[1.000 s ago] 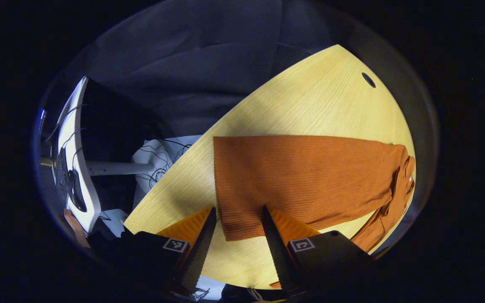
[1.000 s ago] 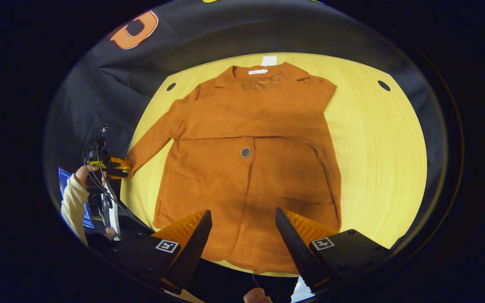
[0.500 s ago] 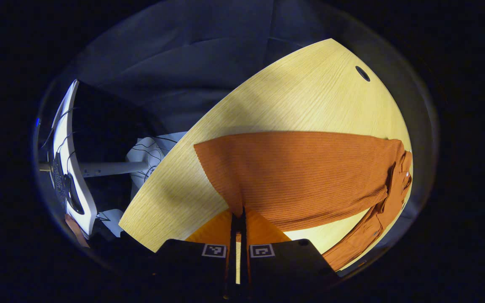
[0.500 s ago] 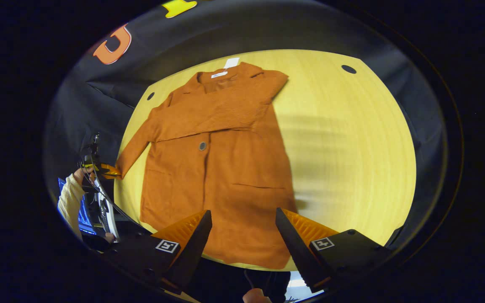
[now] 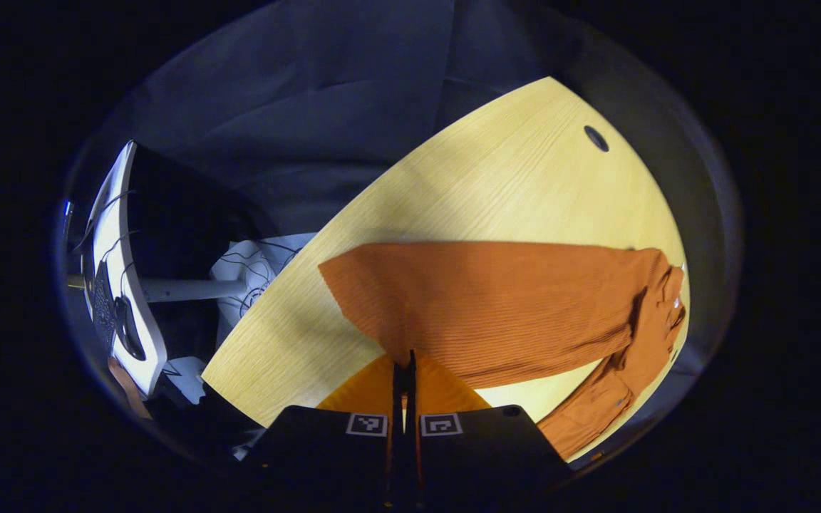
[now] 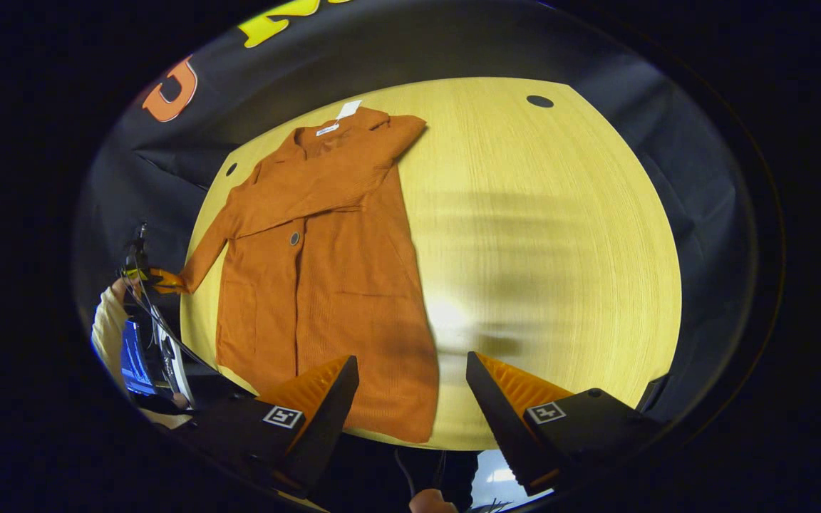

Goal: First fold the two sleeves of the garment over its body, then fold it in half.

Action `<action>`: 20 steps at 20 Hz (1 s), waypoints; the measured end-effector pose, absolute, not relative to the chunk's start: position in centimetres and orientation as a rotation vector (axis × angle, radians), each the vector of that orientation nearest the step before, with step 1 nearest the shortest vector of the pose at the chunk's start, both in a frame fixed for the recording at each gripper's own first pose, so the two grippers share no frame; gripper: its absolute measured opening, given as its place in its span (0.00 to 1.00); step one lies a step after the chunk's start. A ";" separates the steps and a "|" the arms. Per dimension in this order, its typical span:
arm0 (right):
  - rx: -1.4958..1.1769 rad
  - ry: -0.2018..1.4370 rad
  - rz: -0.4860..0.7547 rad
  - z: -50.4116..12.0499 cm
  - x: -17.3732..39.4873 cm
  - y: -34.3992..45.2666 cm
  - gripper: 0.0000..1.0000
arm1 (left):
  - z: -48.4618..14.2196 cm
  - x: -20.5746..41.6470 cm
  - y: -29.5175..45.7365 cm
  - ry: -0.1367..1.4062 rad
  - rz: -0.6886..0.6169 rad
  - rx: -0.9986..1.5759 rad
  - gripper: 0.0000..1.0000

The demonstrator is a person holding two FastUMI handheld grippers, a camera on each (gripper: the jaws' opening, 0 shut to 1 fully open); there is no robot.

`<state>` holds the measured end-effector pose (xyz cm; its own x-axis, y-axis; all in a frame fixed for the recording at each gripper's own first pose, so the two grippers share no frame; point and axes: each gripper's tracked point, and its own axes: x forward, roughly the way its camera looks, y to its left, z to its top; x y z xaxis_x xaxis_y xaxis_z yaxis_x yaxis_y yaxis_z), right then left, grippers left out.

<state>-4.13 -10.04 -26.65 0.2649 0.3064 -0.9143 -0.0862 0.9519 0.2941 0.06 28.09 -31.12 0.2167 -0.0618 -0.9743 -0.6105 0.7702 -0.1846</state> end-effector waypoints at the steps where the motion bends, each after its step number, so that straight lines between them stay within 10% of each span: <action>1: 0.218 1.272 0.266 -26.6 -4.0 -10.3 0.98 | -29.7 1.3 27.6 1.289 0.400 -0.626 0.03; 10: 0.351 1.244 0.277 -28.4 -3.0 -13.3 0.98 | -18.0 10.9 15.9 1.177 0.210 -0.512 0.03; 20: 0.454 1.231 0.245 -30.7 -2.3 -18.6 0.98 | -19.9 16.8 -9.0 1.246 -0.019 -0.359 0.03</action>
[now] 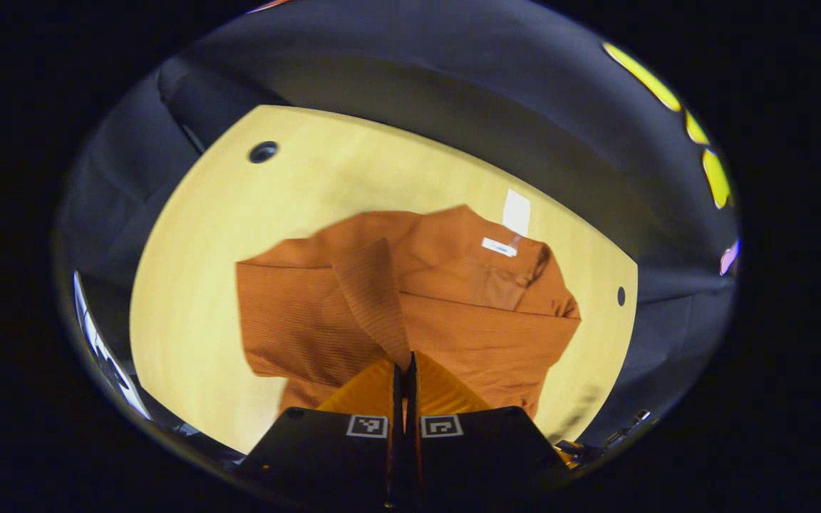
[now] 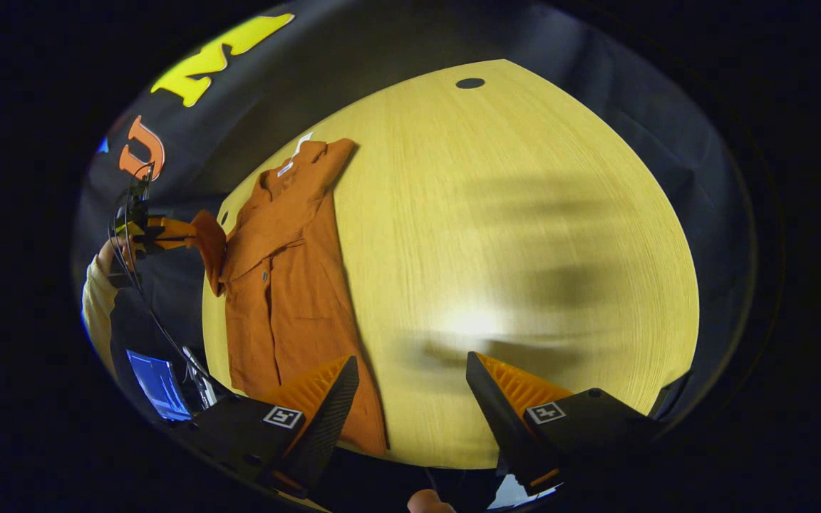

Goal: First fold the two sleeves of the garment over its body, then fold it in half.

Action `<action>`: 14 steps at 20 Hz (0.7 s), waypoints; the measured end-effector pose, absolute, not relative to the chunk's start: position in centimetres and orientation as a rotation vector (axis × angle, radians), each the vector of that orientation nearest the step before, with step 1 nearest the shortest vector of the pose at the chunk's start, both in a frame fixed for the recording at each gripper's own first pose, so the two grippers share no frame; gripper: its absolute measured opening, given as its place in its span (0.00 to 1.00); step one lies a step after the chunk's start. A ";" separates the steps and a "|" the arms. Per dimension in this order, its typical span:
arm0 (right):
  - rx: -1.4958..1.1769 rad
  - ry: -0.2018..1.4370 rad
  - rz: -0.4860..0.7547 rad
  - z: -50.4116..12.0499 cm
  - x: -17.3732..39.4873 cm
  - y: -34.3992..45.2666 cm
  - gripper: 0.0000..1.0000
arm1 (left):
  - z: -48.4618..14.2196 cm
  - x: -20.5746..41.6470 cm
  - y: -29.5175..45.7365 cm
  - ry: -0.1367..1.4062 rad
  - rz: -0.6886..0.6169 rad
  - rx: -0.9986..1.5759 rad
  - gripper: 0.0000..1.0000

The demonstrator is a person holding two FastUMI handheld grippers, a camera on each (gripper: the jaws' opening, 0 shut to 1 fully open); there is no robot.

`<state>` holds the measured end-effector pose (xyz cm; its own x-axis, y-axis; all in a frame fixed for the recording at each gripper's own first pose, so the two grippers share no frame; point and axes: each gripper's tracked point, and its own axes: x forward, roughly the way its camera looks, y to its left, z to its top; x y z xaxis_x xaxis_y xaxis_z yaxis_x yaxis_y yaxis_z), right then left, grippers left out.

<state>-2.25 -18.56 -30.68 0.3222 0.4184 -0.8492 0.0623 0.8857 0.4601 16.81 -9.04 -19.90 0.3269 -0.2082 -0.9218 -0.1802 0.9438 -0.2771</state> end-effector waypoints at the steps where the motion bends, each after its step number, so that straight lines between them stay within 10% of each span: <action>1: 0.469 1.229 0.232 -30.9 -2.3 -19.2 0.98 | -20.2 17.1 -11.0 1.255 -0.038 -0.325 0.03; 14: 0.611 1.196 0.092 -32.7 -3.9 -23.9 0.98 | -19.5 17.9 -27.2 1.366 -0.171 -0.166 0.03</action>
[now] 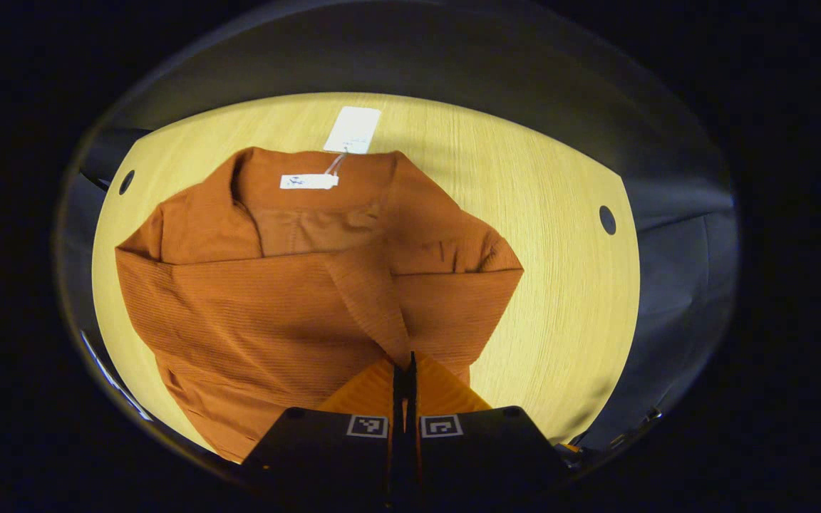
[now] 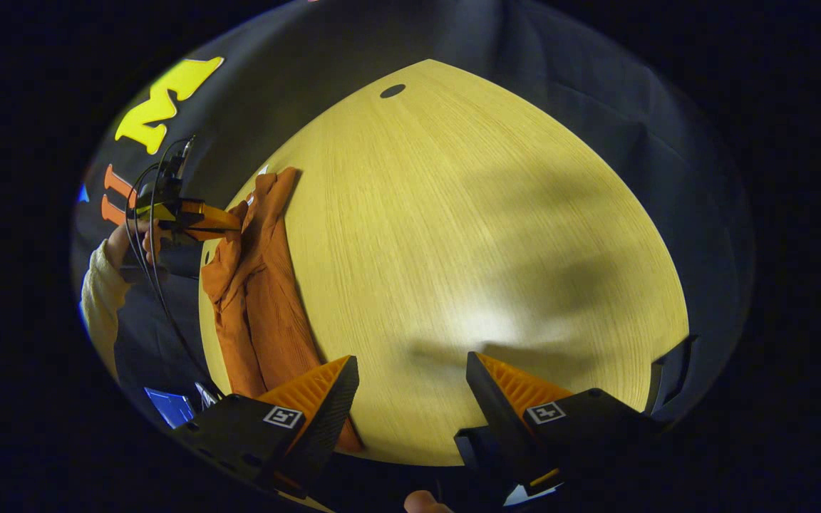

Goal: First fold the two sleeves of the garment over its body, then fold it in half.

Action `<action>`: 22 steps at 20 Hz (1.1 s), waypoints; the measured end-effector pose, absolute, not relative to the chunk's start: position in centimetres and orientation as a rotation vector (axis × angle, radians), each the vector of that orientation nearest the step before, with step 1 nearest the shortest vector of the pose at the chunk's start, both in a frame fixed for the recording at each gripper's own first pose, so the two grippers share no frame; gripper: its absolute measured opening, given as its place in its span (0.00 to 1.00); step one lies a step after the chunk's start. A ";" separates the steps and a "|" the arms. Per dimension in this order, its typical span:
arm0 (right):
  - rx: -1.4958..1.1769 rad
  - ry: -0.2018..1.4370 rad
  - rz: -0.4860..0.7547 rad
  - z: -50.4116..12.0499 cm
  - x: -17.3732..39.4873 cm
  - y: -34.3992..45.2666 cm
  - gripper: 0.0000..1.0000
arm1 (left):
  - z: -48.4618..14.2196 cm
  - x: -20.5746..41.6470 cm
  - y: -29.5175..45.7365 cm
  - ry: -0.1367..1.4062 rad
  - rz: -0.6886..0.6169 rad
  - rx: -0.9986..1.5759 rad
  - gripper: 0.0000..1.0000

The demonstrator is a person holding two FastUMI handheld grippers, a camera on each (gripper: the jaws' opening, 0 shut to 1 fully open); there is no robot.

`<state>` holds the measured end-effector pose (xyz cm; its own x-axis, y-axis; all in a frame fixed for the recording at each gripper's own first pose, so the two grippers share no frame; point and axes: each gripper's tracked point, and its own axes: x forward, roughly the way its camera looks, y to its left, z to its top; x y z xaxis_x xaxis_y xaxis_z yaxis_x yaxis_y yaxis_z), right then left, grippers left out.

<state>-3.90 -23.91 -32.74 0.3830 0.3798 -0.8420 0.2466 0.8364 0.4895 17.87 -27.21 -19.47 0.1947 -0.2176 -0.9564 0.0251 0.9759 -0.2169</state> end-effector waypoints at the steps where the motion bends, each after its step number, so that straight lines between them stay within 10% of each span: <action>1: 0.627 1.197 0.082 -32.9 -4.2 -24.2 0.98 | -19.0 17.9 -27.7 1.369 -0.173 -0.158 0.03; 12: 0.643 1.171 0.091 -33.2 -5.2 -25.5 0.98 | -13.1 17.7 -33.1 1.334 -0.254 -0.233 0.01; 13: 0.654 1.170 0.092 -32.9 -5.2 -25.4 0.98 | -12.4 17.7 -33.1 1.331 -0.269 -0.249 0.09; 14: 0.655 1.170 0.093 -32.8 -5.3 -25.4 0.98 | -10.9 17.3 -33.6 1.320 -0.271 -0.261 0.37; 17: 0.632 1.167 0.117 -32.5 -5.2 -24.9 0.98 | -8.6 16.4 -34.5 1.273 -0.308 -0.264 0.46; 18: 0.621 1.166 0.130 -32.4 -5.1 -24.5 0.98 | -8.2 16.1 -34.0 1.249 -0.318 -0.256 0.85; 22: 0.574 1.168 0.178 -31.6 -5.1 -22.5 0.98 | -6.5 14.2 -31.6 1.170 -0.357 -0.244 0.98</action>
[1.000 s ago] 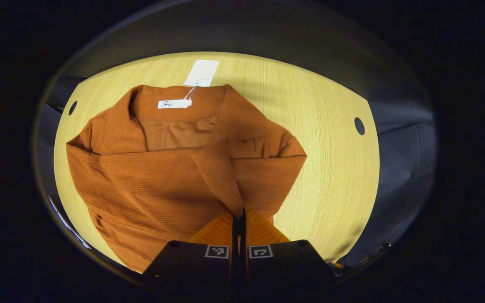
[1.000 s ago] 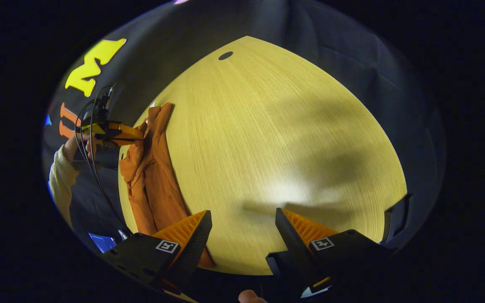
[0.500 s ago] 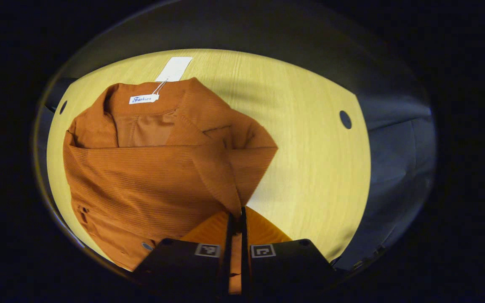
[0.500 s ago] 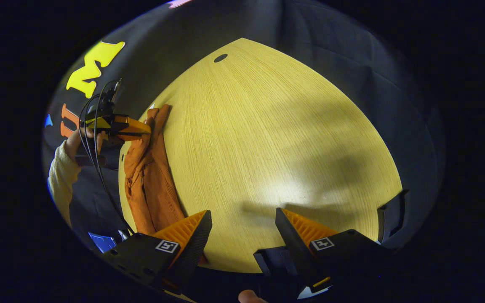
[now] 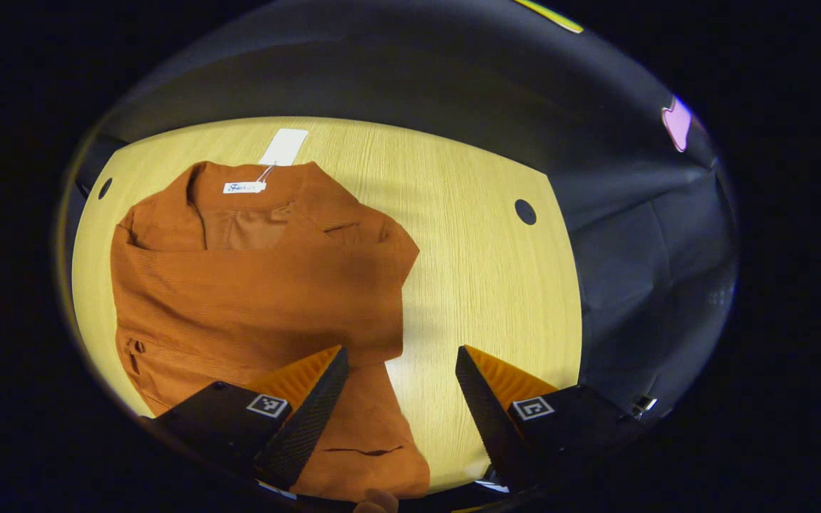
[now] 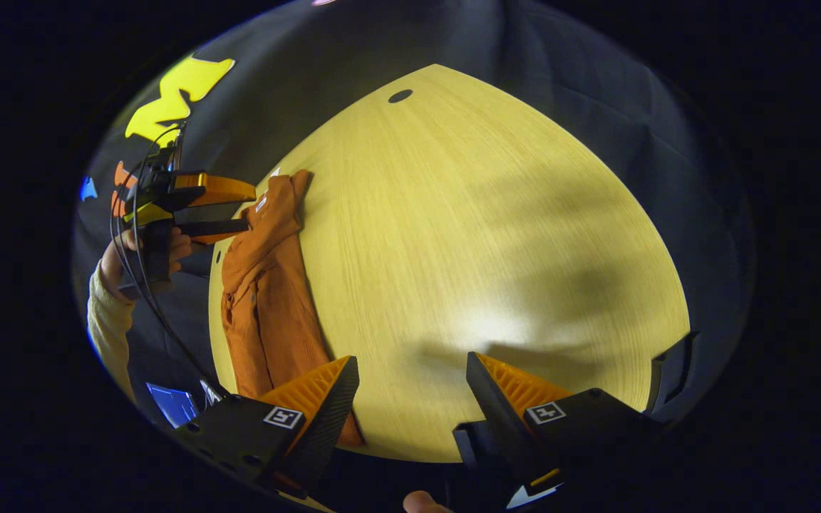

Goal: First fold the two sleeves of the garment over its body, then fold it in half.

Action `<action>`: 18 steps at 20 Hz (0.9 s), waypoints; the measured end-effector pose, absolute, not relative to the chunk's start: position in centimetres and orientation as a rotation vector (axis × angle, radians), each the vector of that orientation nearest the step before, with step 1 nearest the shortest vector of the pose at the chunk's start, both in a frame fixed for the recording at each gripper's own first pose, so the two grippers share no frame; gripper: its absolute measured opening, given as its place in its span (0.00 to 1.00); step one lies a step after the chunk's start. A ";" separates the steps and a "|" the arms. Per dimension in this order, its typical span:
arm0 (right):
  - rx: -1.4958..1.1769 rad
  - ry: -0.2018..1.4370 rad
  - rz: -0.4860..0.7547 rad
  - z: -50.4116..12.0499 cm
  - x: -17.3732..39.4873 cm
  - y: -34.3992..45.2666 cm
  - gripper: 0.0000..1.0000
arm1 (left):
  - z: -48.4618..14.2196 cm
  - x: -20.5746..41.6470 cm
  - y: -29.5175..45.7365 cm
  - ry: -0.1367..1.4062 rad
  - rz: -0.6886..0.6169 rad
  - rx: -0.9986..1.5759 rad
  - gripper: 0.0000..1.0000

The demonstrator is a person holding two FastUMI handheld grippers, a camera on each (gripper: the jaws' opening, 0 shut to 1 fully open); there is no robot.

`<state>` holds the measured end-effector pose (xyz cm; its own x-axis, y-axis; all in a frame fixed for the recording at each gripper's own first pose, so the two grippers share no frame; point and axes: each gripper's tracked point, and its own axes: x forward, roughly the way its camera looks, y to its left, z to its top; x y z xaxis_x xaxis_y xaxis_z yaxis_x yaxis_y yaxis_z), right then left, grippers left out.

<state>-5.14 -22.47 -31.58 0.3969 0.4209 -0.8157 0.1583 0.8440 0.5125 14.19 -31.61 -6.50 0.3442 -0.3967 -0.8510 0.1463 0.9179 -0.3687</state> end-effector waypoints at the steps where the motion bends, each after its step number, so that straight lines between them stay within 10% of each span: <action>1: 0.560 1.170 0.192 -31.5 -5.4 -21.8 0.98 | -6.1 13.3 -30.5 1.159 -0.366 -0.236 0.98; 18: 0.352 1.261 0.350 -32.8 -10.7 -11.1 0.98 | -13.6 -3.8 2.6 1.190 -0.116 -0.356 0.99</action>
<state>-10.75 -11.08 -32.82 0.2669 0.4428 -0.8560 -0.0623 0.8943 0.4431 -3.80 2.56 -13.60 0.3732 -0.2740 -0.8864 -0.0971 0.9386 -0.3311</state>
